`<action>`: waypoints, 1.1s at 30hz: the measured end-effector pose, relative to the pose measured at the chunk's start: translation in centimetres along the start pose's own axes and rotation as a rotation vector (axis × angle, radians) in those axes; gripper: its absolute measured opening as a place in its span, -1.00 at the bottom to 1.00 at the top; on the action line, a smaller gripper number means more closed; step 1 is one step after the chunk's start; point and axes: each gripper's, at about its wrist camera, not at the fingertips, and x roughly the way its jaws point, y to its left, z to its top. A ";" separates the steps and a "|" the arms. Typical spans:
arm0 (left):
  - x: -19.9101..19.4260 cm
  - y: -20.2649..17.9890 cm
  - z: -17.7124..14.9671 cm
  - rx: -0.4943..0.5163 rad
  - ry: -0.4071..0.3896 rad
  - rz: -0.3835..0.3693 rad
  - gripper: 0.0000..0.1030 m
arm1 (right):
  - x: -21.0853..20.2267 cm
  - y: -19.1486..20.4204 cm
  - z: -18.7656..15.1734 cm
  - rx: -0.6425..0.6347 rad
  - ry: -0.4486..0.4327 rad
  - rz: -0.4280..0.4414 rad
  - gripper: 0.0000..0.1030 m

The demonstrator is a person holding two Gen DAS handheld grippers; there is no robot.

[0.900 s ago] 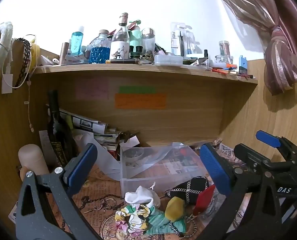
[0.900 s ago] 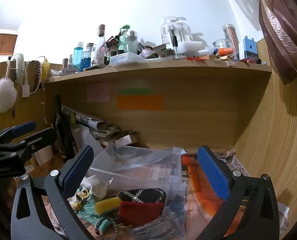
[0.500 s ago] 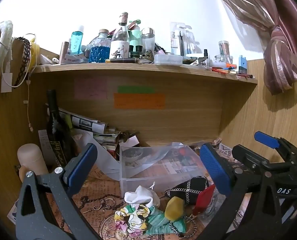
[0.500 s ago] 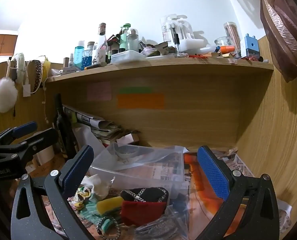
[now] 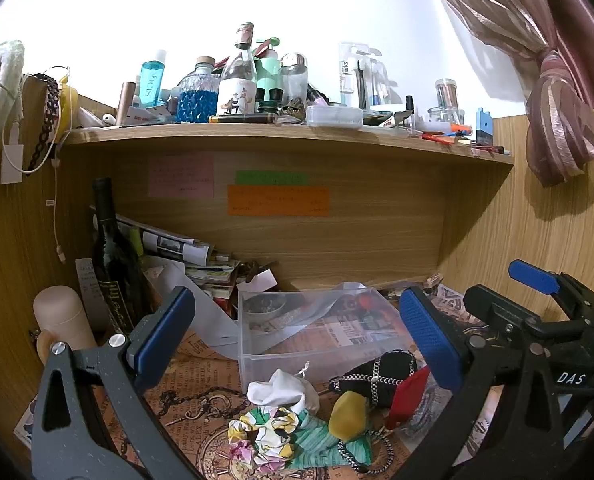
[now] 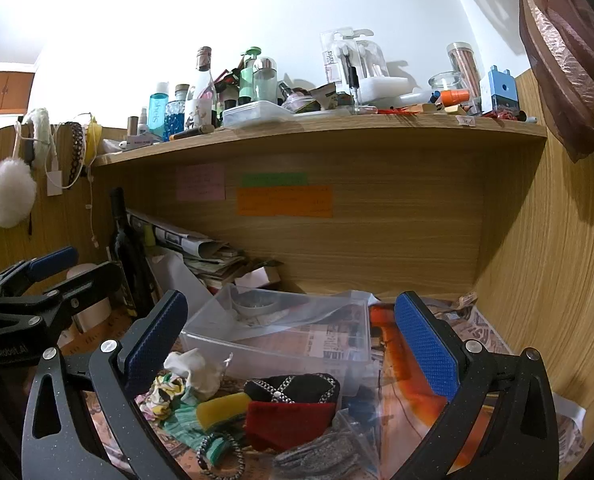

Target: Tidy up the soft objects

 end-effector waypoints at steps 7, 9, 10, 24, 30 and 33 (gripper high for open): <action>-0.1 -0.1 -0.1 0.001 -0.003 -0.001 1.00 | -0.1 0.2 0.0 0.001 -0.006 0.001 1.00; 0.0 -0.1 -0.2 0.002 -0.003 0.002 1.00 | -0.2 0.2 0.0 0.002 -0.007 0.001 1.00; -0.1 -0.2 -0.2 0.003 -0.004 0.003 1.00 | -0.2 0.2 0.0 0.002 -0.006 0.002 1.00; -0.1 -0.3 -0.3 0.003 -0.001 -0.001 1.00 | -0.3 0.3 0.0 0.005 -0.002 -0.001 1.00; -0.1 -0.3 -0.4 0.004 -0.002 0.000 1.00 | -0.3 0.4 0.0 0.006 -0.002 -0.002 1.00; 0.0 -0.3 -0.3 0.003 0.002 -0.002 1.00 | -0.3 0.4 0.1 0.006 -0.001 -0.001 1.00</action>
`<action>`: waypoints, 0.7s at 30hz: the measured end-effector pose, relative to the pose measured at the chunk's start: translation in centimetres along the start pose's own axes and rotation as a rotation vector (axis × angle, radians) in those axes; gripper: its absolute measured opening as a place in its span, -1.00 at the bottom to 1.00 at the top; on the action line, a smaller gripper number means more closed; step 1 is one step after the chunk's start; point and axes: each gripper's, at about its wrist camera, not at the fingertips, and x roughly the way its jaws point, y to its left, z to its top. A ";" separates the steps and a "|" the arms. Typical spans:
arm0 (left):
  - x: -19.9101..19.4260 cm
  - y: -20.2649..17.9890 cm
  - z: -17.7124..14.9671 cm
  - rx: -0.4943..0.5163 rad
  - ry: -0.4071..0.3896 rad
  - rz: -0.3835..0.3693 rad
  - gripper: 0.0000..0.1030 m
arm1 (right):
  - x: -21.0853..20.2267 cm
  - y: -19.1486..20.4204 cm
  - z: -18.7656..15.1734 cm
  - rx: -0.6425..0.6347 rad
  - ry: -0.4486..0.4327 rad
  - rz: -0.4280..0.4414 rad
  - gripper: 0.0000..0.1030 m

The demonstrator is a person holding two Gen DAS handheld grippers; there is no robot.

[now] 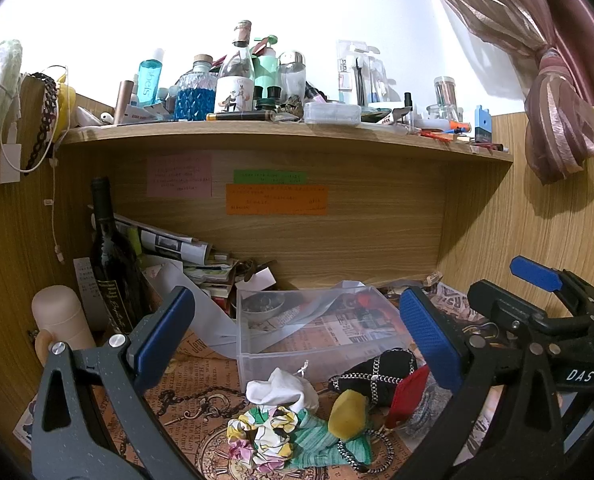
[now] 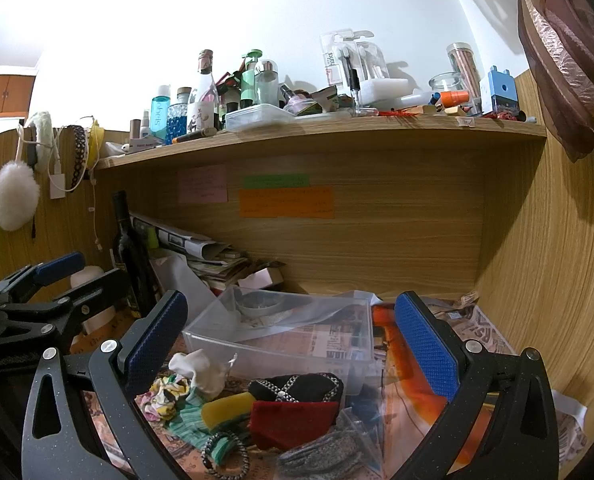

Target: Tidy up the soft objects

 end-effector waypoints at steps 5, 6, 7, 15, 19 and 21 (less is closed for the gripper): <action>0.2 0.2 0.0 -0.004 0.004 -0.003 1.00 | 0.1 -0.2 0.0 0.001 0.000 0.000 1.00; 0.3 0.2 0.0 -0.005 0.005 -0.004 1.00 | 0.1 -0.2 0.0 0.001 0.000 0.000 1.00; 0.3 0.3 -0.1 -0.006 0.005 -0.005 1.00 | 0.1 -0.1 0.0 0.002 0.001 -0.001 1.00; 0.3 0.3 -0.1 -0.006 0.006 -0.005 1.00 | 0.0 0.0 -0.1 0.002 0.001 0.001 1.00; 0.4 0.4 -0.1 -0.008 0.009 -0.009 1.00 | 0.0 0.0 0.0 0.005 0.003 0.000 1.00; 0.4 0.4 -0.1 -0.009 0.010 -0.011 1.00 | 0.1 -0.2 -0.1 0.004 0.002 0.001 1.00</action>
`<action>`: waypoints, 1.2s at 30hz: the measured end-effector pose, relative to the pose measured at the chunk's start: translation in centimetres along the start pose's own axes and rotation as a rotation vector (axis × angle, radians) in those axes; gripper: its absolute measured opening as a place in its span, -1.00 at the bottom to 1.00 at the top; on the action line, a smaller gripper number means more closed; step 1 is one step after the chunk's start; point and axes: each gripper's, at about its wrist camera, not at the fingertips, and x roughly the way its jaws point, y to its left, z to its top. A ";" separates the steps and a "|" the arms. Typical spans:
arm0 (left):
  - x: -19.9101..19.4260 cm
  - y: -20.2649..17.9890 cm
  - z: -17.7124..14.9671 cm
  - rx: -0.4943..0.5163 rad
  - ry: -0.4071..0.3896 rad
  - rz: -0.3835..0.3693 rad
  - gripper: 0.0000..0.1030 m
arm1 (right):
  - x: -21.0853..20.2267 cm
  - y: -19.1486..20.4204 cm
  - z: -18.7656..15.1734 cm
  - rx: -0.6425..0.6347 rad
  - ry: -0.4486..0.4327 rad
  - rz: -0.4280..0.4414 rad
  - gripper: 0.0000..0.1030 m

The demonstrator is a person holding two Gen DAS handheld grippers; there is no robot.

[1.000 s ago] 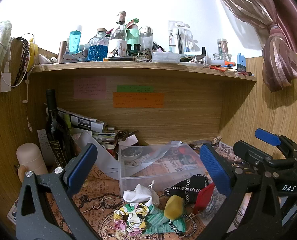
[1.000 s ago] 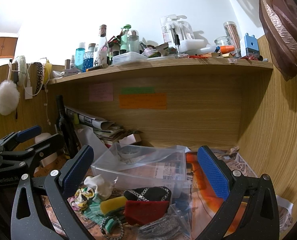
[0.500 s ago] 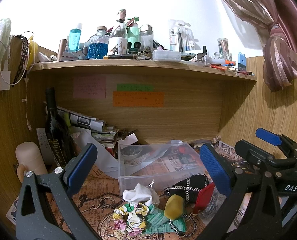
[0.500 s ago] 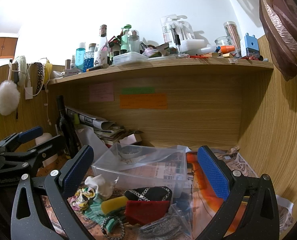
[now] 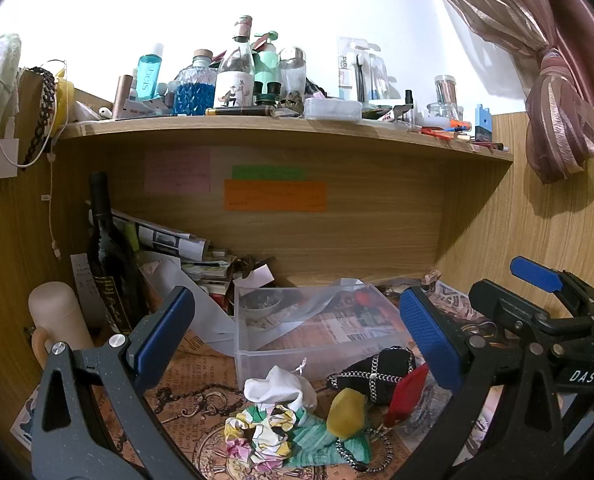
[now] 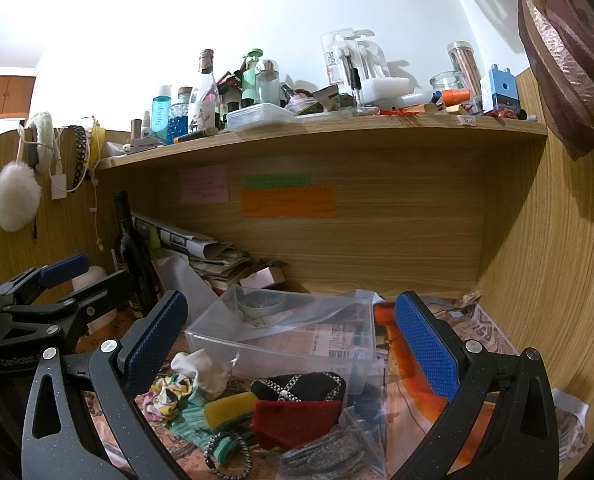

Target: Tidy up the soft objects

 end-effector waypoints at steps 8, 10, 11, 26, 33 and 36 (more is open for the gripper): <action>0.1 -0.1 -0.1 0.000 0.008 -0.007 1.00 | -0.2 0.5 0.0 0.002 0.007 0.003 1.00; 0.4 -0.1 -0.3 0.004 0.022 -0.013 1.00 | -0.1 0.7 -0.1 0.002 0.011 0.002 1.00; 0.5 -0.1 -0.3 0.006 0.026 -0.014 1.00 | 0.0 0.7 -0.2 0.001 0.015 0.000 1.00; 4.7 2.1 -5.6 -0.059 0.270 -0.021 0.72 | 4.4 -1.5 -5.0 0.048 0.256 0.031 0.70; 7.4 3.5 -8.1 -0.106 0.382 -0.012 0.60 | 5.9 -3.0 -7.5 0.075 0.369 0.025 0.55; 8.4 3.5 -8.6 -0.116 0.405 -0.015 0.58 | 6.6 -3.3 -8.2 0.087 0.402 0.034 0.49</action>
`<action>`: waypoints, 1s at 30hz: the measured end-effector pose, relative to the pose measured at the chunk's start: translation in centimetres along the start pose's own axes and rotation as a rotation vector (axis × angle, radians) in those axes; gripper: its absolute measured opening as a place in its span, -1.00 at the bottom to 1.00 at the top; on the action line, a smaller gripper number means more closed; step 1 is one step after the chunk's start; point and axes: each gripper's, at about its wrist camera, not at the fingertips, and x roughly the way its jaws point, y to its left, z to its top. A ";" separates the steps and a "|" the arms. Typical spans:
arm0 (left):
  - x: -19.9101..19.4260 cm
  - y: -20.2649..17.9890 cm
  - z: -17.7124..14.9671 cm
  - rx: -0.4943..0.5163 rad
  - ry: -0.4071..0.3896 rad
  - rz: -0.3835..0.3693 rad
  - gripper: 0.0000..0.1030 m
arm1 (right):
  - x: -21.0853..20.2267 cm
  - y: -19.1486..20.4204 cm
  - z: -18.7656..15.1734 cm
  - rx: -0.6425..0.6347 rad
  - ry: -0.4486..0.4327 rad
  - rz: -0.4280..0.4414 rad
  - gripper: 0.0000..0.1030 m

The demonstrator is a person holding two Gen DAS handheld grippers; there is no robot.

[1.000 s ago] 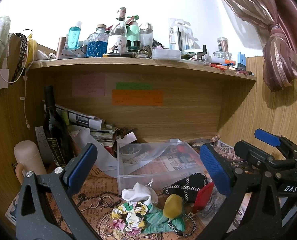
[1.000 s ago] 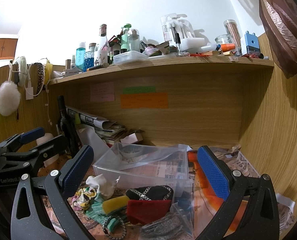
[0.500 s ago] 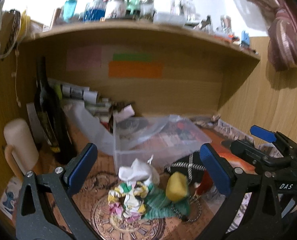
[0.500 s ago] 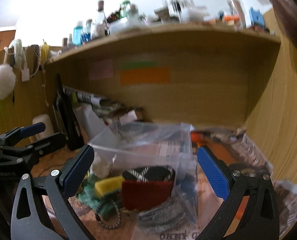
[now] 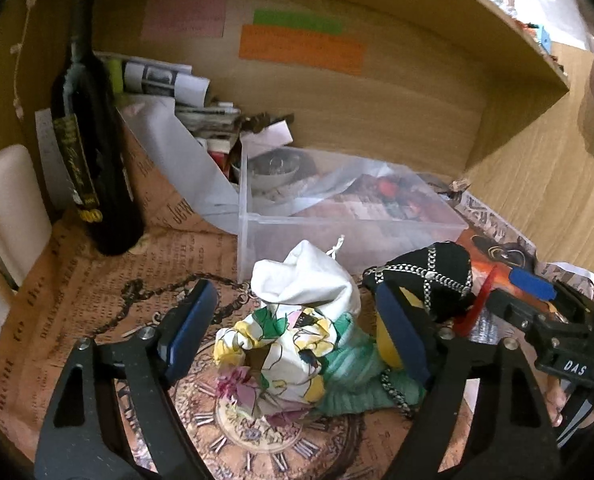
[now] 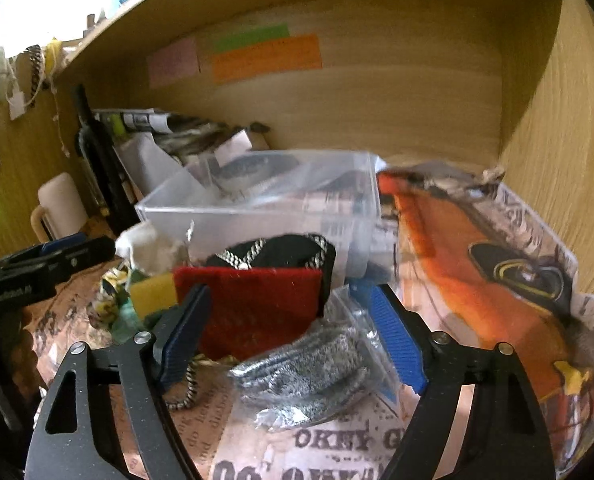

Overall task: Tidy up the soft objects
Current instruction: 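Grasp the red felt pouch with the right tool while the left tool grasps the white cloth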

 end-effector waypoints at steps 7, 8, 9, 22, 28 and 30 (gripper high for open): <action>2.8 0.1 0.5 -0.017 0.051 -0.019 0.52 | 1.8 0.1 -0.4 0.005 0.061 0.054 0.27; 3.2 0.1 0.6 -0.019 0.059 -0.024 0.47 | 1.9 0.2 -0.4 0.002 0.066 0.061 0.26; 3.7 0.2 0.6 -0.021 0.070 -0.029 0.39 | 2.0 0.2 -0.3 0.000 0.071 0.069 0.26; 4.9 0.0 0.3 -0.015 0.079 -0.073 -0.40 | 3.4 1.3 0.0 -0.009 0.114 0.098 0.68; 4.9 0.1 0.3 -0.016 0.069 -0.088 -0.56 | 4.1 1.7 -0.3 -0.015 0.144 0.099 0.70; 4.7 0.2 0.3 -0.018 0.063 -0.089 -0.60 | 4.0 1.9 -0.3 -0.028 0.143 0.108 0.70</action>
